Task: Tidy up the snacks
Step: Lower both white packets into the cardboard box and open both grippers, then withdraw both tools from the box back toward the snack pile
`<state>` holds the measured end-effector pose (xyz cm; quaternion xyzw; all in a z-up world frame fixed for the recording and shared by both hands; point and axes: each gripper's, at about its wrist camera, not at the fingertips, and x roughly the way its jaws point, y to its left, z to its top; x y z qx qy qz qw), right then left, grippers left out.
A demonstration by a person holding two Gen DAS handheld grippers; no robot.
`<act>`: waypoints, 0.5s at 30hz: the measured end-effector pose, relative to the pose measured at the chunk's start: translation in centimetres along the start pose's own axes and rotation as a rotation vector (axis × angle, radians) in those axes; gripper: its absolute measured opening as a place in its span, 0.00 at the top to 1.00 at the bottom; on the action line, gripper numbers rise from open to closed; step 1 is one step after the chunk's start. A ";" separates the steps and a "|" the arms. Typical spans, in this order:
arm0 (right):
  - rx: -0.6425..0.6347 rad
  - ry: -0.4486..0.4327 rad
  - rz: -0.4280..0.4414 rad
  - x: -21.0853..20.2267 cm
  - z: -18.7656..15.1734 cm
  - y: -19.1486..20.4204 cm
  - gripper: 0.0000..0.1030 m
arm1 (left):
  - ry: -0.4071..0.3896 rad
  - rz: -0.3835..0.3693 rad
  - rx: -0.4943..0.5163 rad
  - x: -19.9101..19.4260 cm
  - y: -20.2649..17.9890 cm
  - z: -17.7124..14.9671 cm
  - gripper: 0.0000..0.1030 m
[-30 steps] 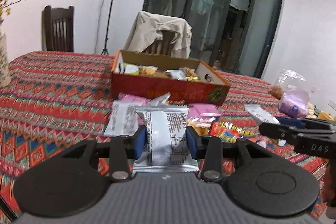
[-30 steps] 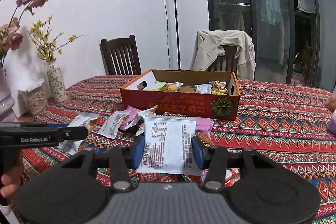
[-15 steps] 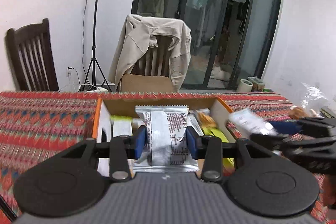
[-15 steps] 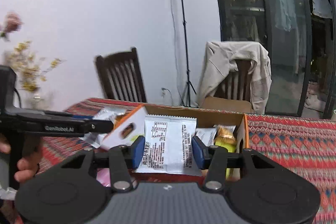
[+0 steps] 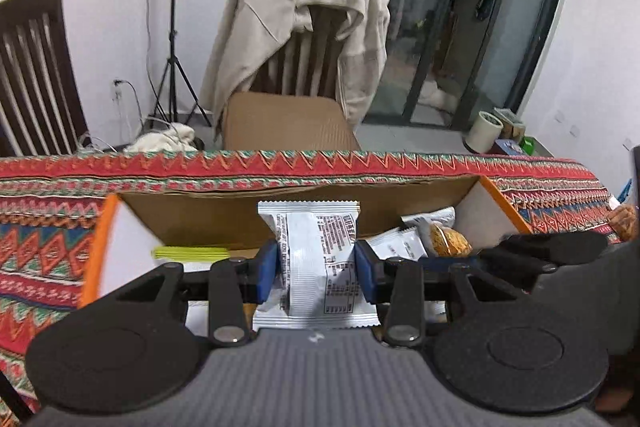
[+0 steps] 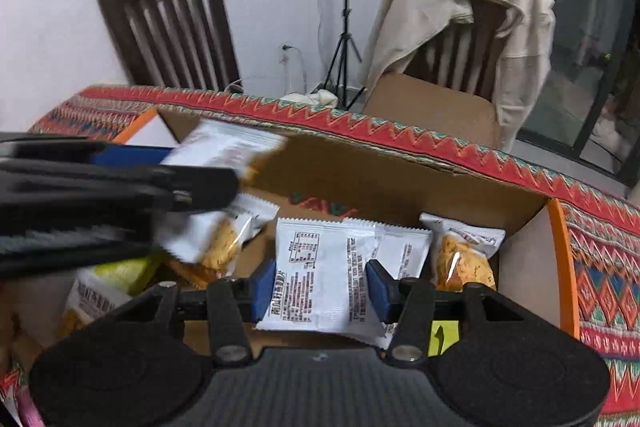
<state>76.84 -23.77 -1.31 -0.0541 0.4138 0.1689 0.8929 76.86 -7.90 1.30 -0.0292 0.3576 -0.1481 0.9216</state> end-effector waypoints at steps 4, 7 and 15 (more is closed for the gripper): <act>-0.076 -0.013 -0.048 -0.4 0.4 1.3 0.26 | 0.015 -0.017 -0.003 0.3 0.0 -0.1 0.55; -0.068 -0.024 -0.037 -1.6 0.3 1.1 0.26 | 0.017 -0.022 -0.011 -0.8 0.4 -0.3 0.50; -0.041 -0.087 -0.072 -7.6 0.7 -0.6 0.26 | -0.030 0.005 0.035 -8.5 0.9 -0.6 0.46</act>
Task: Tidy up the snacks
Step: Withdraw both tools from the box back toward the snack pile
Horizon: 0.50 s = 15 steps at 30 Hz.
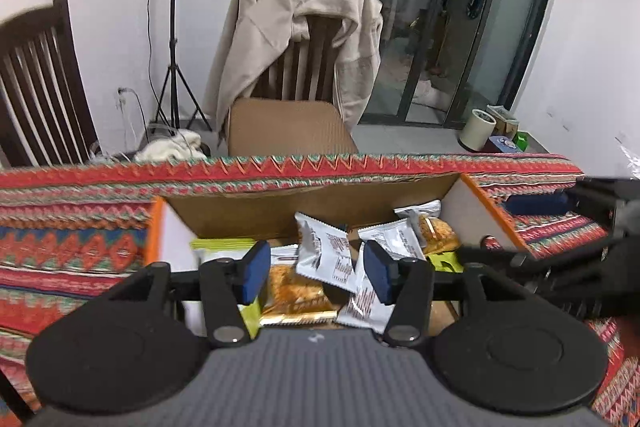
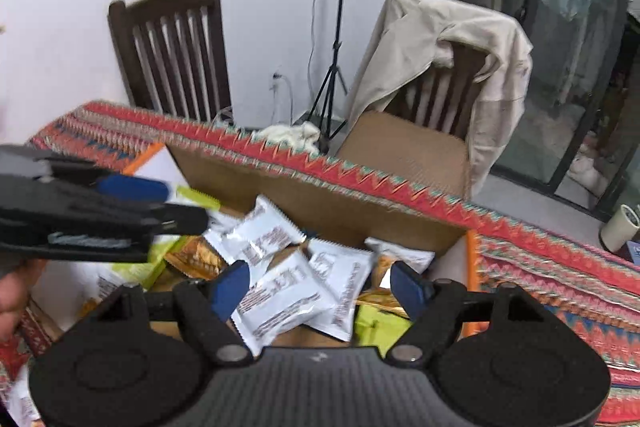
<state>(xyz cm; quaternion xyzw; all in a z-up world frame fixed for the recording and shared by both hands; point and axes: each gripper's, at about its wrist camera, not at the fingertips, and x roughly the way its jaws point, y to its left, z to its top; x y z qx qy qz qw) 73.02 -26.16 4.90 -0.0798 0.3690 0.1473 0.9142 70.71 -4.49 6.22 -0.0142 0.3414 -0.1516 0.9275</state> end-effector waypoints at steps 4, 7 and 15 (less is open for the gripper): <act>0.005 -0.040 -0.029 -5.0 0.2 -0.6 0.26 | -0.042 0.004 0.015 -5.6 -0.1 -0.7 0.31; -0.006 -0.075 -0.037 -9.2 -0.4 -0.5 0.25 | -0.063 0.015 0.053 -10.0 -0.6 -2.4 0.30; -0.032 -0.189 -0.026 -21.5 -5.6 0.8 0.24 | -0.179 -0.020 0.094 -23.3 -2.7 -9.6 0.22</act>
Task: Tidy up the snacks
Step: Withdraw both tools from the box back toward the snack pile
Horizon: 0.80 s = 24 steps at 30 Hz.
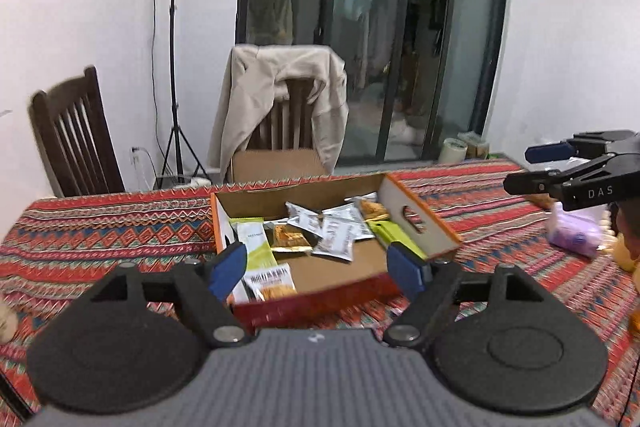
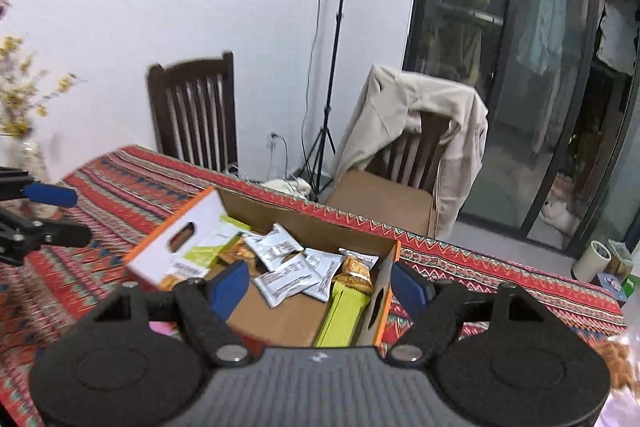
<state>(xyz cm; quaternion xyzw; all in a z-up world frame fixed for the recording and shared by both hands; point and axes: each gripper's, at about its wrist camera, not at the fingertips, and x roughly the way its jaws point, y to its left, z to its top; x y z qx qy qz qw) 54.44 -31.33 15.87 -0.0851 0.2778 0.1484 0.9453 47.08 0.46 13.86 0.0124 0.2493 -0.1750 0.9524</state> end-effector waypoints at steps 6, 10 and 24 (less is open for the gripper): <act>0.006 -0.073 0.029 -9.4 -4.8 1.9 0.17 | -0.106 0.018 -0.021 -9.5 -3.1 -5.3 0.16; 0.008 -0.116 0.027 -15.1 -9.7 3.7 0.15 | -0.170 0.080 -0.031 -14.6 -5.5 -10.1 0.10; 0.090 -0.132 0.030 -24.0 -27.4 10.8 0.07 | -0.040 0.187 -0.178 -19.3 -6.8 -22.4 0.08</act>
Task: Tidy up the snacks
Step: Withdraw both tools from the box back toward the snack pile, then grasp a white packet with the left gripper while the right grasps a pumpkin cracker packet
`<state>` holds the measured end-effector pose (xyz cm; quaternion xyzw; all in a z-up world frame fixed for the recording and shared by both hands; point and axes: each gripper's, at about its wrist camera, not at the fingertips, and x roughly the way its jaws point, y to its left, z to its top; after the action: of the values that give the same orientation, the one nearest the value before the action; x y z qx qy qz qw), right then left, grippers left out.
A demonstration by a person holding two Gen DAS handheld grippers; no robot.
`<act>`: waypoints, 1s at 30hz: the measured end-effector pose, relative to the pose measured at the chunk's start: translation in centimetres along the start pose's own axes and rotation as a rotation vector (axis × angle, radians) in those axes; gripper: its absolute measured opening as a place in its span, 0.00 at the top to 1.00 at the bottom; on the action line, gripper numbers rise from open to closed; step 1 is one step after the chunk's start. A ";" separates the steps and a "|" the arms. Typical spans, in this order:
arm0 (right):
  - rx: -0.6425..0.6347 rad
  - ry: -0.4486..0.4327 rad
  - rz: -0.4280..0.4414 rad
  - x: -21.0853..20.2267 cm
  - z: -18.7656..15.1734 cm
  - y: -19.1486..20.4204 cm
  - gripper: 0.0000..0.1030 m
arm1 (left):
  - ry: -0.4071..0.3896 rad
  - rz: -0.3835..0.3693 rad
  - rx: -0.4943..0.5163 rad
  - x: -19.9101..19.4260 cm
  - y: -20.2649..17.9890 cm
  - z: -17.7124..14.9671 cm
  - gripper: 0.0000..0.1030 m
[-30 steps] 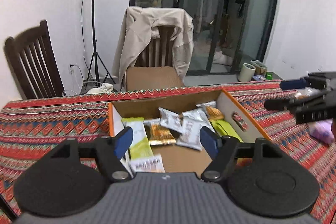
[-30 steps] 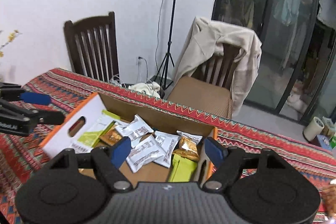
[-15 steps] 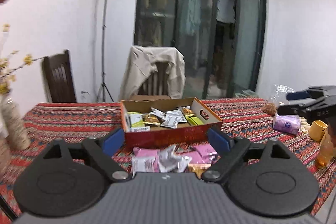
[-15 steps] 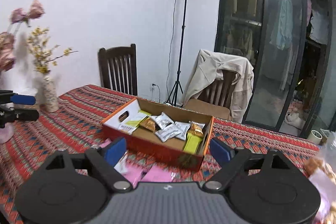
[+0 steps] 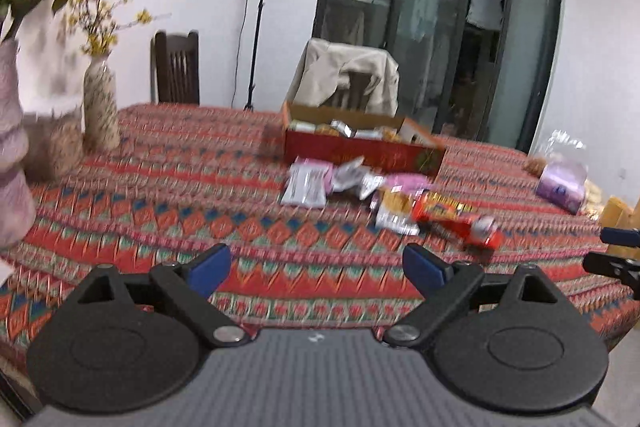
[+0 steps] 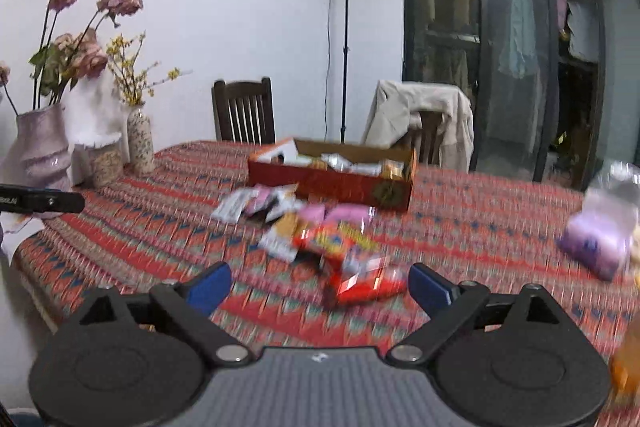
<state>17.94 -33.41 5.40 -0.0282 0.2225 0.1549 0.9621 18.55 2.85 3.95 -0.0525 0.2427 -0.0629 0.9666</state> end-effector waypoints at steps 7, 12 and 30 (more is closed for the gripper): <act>0.049 0.015 -0.005 0.2 -1.4 0.5 0.07 | 0.026 0.008 -0.033 1.9 1.2 0.0 0.08; 0.065 0.008 -0.005 2.0 -0.3 0.3 0.07 | 0.055 0.012 -0.036 4.5 1.5 0.3 0.08; 0.231 0.191 0.198 23.6 2.8 0.8 0.13 | 0.201 -0.067 0.120 25.4 0.5 6.4 0.22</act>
<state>38.98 -25.59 -2.35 0.0900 0.3311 0.2191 0.9134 43.88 0.03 -2.24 0.0042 0.3324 -0.1144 0.9362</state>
